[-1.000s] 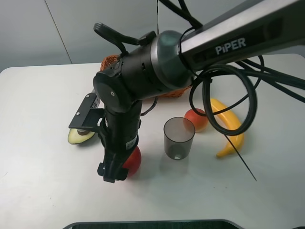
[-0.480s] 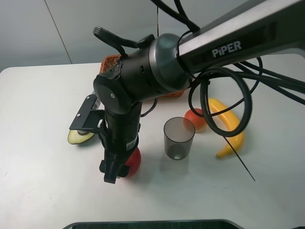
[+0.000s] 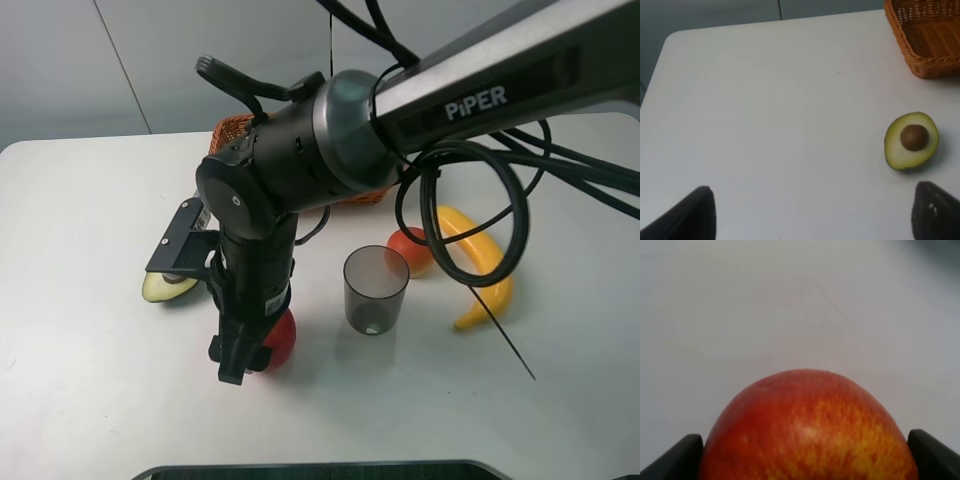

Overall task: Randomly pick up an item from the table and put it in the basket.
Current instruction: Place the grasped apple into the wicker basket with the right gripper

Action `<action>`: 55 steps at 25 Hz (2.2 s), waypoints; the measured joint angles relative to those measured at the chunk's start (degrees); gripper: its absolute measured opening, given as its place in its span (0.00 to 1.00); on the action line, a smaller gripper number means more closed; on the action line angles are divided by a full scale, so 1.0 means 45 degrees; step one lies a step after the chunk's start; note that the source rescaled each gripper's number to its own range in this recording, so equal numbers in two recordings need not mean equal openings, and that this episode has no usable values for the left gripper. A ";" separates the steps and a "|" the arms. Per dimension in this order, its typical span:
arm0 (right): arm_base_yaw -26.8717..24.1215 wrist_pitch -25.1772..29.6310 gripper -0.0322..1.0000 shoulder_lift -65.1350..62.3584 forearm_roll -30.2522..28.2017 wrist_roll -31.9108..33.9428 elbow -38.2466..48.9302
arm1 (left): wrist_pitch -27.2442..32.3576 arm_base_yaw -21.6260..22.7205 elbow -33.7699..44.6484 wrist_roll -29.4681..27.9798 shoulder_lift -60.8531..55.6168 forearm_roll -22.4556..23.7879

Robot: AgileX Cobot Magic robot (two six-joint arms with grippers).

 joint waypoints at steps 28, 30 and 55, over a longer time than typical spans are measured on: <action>-0.0752 0.2838 0.06 -0.4362 0.0028 0.0188 0.0000 | 0.0000 0.0000 0.0000 -0.0050 0.0000 0.0000; -0.1151 0.3064 0.06 -0.4579 0.0028 0.0300 0.0000 | 0.0000 0.0000 0.0000 -0.0050 0.0000 0.0000; -0.5789 0.0604 0.06 -0.5443 -0.0256 0.2510 0.0000 | 0.0000 0.0000 0.0000 -0.0050 0.0000 0.0000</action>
